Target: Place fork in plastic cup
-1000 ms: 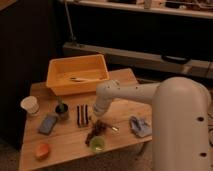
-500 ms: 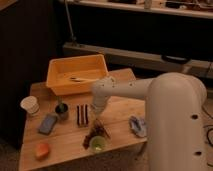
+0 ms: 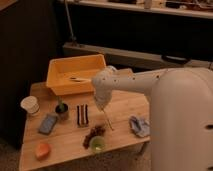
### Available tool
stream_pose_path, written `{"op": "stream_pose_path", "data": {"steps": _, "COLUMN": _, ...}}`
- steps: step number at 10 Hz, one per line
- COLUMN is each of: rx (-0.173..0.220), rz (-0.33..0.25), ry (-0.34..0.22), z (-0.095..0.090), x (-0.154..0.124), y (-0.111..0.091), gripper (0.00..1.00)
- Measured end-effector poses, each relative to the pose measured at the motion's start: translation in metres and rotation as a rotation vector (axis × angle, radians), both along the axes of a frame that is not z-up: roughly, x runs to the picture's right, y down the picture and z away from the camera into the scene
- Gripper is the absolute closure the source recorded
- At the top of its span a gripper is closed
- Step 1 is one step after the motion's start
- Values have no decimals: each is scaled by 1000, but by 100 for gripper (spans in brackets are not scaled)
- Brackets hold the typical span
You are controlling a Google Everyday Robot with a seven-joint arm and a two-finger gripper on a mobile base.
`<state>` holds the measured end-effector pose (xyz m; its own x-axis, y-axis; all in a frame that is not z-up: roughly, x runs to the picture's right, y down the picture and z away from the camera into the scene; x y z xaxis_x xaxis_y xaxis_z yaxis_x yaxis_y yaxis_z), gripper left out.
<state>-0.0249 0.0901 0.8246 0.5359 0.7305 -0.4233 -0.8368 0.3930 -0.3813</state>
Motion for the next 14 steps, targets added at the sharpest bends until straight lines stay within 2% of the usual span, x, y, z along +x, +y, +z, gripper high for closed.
{"op": "stream_pose_path", "data": {"steps": 2, "rx": 106, "rz": 43, "ry": -15, "z": -30, "x": -4, "y": -33, "gripper": 100}}
{"op": "stream_pose_path", "data": {"steps": 3, "rx": 147, "rz": 73, "ry": -28, "z": -42, "x": -6, "y": -42, "gripper": 100}}
{"op": "stream_pose_path", "data": {"steps": 4, "rx": 198, "rz": 128, "ry": -46, "z": -60, "x": -8, "y": -52, "gripper": 100}}
{"op": "stream_pose_path", "data": {"steps": 6, "rx": 259, "rz": 220, "ry": -77, "z": -88, "x": -21, "y": -52, "gripper": 100}}
{"op": "stream_pose_path", "data": {"steps": 8, "rx": 261, "rz": 292, "ry": -104, "z": -110, "x": -40, "y": -36, "gripper": 100}}
{"op": "stream_pose_path", "data": {"steps": 10, "rx": 237, "rz": 312, "ry": -129, "z": -119, "x": -50, "y": -23, "gripper": 100}}
{"op": "stream_pose_path", "data": {"steps": 14, "rx": 144, "rz": 371, "ry": -191, "z": -126, "x": -51, "y": 3, "gripper": 100}}
